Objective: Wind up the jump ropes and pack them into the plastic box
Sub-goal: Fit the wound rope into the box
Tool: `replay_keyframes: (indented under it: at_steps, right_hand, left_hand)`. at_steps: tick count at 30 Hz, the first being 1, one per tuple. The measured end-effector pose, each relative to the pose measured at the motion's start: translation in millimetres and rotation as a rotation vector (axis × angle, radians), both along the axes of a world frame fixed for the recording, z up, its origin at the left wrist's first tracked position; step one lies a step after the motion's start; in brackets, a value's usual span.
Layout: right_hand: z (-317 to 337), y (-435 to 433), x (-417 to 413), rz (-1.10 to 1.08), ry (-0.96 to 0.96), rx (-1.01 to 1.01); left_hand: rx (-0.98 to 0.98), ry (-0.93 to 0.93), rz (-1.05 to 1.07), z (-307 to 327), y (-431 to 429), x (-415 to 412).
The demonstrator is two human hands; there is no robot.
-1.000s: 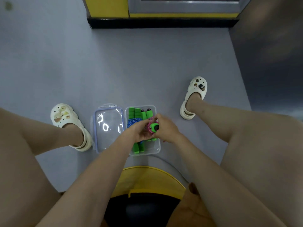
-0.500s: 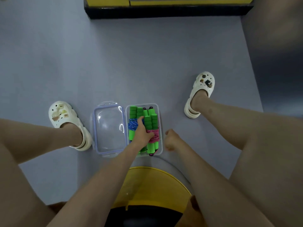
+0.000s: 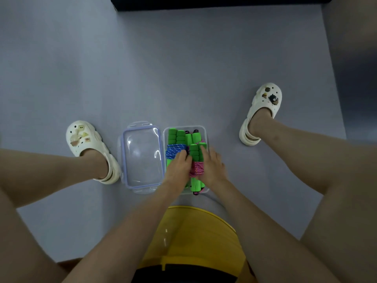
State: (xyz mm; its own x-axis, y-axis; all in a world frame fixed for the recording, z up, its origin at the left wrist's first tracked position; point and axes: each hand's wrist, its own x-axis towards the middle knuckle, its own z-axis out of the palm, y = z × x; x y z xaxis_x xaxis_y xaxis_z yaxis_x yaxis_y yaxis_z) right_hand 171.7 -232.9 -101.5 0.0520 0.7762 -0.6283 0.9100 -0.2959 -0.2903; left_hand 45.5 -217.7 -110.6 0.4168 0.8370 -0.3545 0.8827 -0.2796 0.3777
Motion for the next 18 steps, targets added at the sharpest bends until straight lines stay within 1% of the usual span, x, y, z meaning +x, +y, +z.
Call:
replay_keyframes:
  at_steps: [1,2,4,5,8,12,15,18]
  right_hand:
    - [-0.8,0.4,0.3,0.090,-0.022,-0.008]
    - [-3.2,0.7,0.2,0.182,-0.045,-0.015]
    - [-7.8,1.3,0.1,0.320,-0.085,-0.040]
    - [-10.8,0.9,-0.7,0.354,-0.101,-0.055]
    - [-17.0,2.0,-5.0,0.394,-0.148,-0.064]
    - [-24.4,16.5,-2.6,0.427,-0.203,-0.085]
    - [-30.4,11.3,-10.1,0.480,-0.258,-0.019]
    - [-41.5,-0.8,-27.5,0.389,-0.253,0.023]
  left_hand:
    - [0.053,0.007,-0.006,-5.8,0.1,-9.0]
    - [0.054,0.050,-0.018,-8.6,2.7,-17.4]
    - [-0.032,0.149,-0.053,-7.6,8.3,-30.2]
    - [-0.078,0.192,-0.086,-9.1,10.9,-34.0]
    - [-0.113,0.269,-0.203,-17.0,17.9,-36.8]
    - [-0.134,0.331,-0.261,-26.0,21.3,-33.5]
    - [-0.135,0.365,-0.276,-27.8,19.3,-29.5]
    - [-0.226,0.374,-0.285,-24.4,30.1,-24.5]
